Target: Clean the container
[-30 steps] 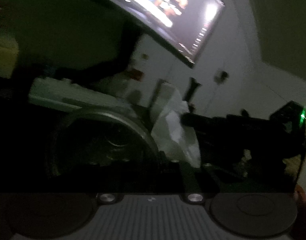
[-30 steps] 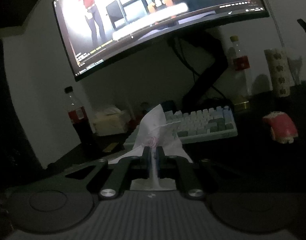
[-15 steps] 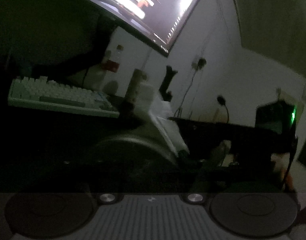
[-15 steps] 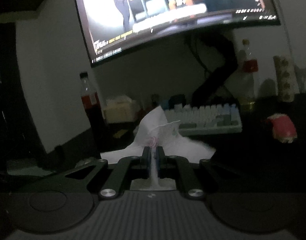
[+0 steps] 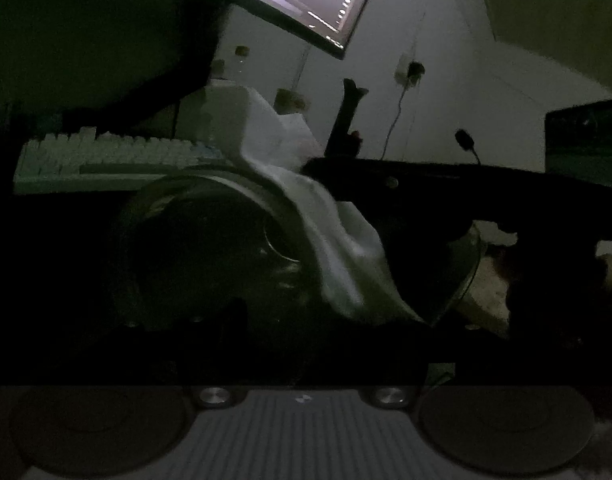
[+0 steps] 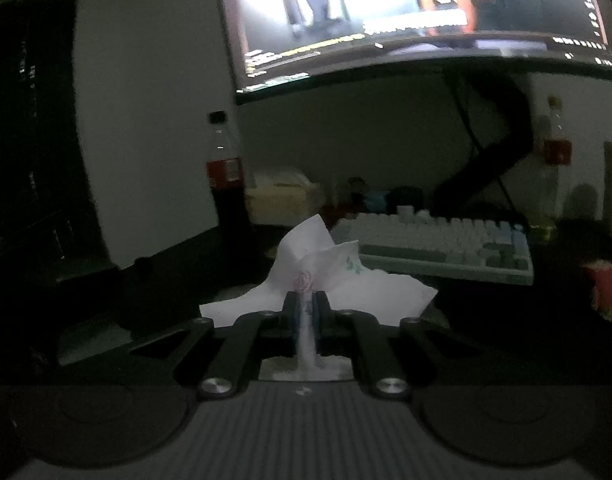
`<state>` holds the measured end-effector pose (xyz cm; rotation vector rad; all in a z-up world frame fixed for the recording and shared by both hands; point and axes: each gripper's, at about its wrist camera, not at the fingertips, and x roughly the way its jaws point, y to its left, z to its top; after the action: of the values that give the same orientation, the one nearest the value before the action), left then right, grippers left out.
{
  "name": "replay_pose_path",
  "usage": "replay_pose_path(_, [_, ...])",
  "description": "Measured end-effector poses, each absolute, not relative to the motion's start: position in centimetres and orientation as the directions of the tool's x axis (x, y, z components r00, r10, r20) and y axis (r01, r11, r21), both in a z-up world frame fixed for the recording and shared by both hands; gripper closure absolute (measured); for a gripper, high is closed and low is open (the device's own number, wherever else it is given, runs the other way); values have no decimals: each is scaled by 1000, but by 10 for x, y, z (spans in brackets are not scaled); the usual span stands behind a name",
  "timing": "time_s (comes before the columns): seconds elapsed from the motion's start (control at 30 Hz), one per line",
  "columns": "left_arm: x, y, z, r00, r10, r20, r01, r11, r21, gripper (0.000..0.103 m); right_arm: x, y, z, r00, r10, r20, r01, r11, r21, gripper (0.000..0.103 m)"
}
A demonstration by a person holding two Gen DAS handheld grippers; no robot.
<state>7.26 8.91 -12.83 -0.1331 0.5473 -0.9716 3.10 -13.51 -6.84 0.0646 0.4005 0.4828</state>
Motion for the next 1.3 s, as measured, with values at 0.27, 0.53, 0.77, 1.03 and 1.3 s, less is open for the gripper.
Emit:
replay_pose_path(0.27, [83,92,-128,466,-801,-376,716,591,-372,45,37,-106,-65,806,472,-357,-462,879,119,93])
replay_pose_path(0.53, [83,94,-125,476,-789,-388,707,606,-365,45,55,-129,-69,870,307,-385,-289,951,105,92])
replay_pose_path(0.77, [82,88,-119,492,-757,-429,676,644,-360,43,49,-117,-66,816,445,-369,-422,895,147,92])
replay_pose_path(1.03, [85,95,-120,495,-758,-425,670,644,-368,41,59,-127,-66,859,334,-387,-314,942,115,92])
replay_pose_path(1.3, [86,95,-121,503,-753,-424,669,650,-361,40,45,-104,-64,810,463,-360,-460,882,98,92])
